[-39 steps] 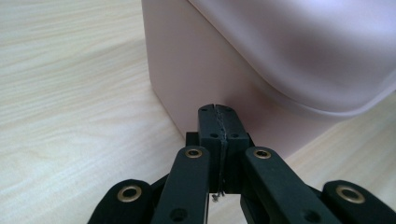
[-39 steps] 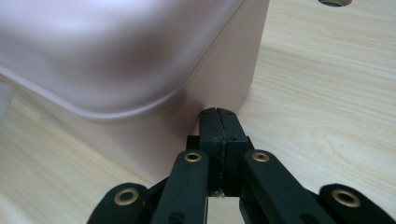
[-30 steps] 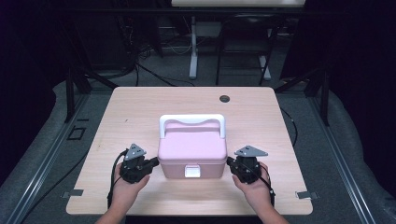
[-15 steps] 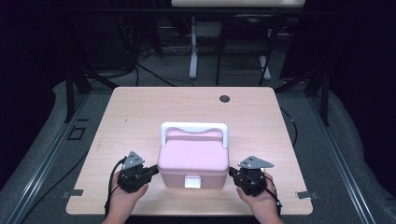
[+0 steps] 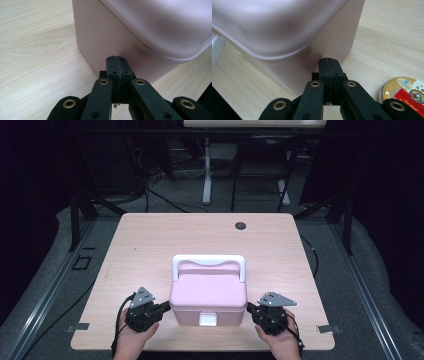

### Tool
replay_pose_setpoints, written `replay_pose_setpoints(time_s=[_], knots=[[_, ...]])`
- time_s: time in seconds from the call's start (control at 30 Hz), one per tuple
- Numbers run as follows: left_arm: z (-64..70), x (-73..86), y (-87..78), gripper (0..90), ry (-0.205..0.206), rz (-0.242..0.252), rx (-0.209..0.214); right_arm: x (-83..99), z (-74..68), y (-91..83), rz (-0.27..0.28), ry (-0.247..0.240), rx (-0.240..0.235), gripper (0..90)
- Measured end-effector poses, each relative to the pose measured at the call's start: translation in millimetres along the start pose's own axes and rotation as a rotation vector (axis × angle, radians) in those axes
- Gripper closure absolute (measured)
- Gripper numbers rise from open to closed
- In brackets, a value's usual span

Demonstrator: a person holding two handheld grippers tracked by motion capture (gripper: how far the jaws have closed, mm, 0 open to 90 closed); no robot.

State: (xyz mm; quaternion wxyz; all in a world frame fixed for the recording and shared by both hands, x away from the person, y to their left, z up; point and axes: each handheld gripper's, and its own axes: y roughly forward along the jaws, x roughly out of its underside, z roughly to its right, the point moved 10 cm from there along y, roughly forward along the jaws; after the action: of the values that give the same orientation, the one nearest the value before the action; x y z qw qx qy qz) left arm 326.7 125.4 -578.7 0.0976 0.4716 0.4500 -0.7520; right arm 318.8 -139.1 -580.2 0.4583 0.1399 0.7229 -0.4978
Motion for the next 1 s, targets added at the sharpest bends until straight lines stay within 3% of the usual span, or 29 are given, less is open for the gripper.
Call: replay_pose_setpoints(time_s=[0.4, 0.73, 1.0], knots=[[1.3, 1.5, -0.1, 90.0, -0.032, 0.028, 0.014, 0.9, 0.7, 0.0, 0.024, 0.005, -0.003, 90.0], [1.4, 2.3, -0.4, 89.9, -0.027, 0.033, 0.021, 1.2, 2.2, 1.0, 0.031, 0.000, -0.002, 89.9], [-2.0, 2.2, -0.1, 85.5, -0.045, 0.043, 0.034, 1.4, 6.1, 1.0, 0.043, -0.001, -0.002, 82.8]])
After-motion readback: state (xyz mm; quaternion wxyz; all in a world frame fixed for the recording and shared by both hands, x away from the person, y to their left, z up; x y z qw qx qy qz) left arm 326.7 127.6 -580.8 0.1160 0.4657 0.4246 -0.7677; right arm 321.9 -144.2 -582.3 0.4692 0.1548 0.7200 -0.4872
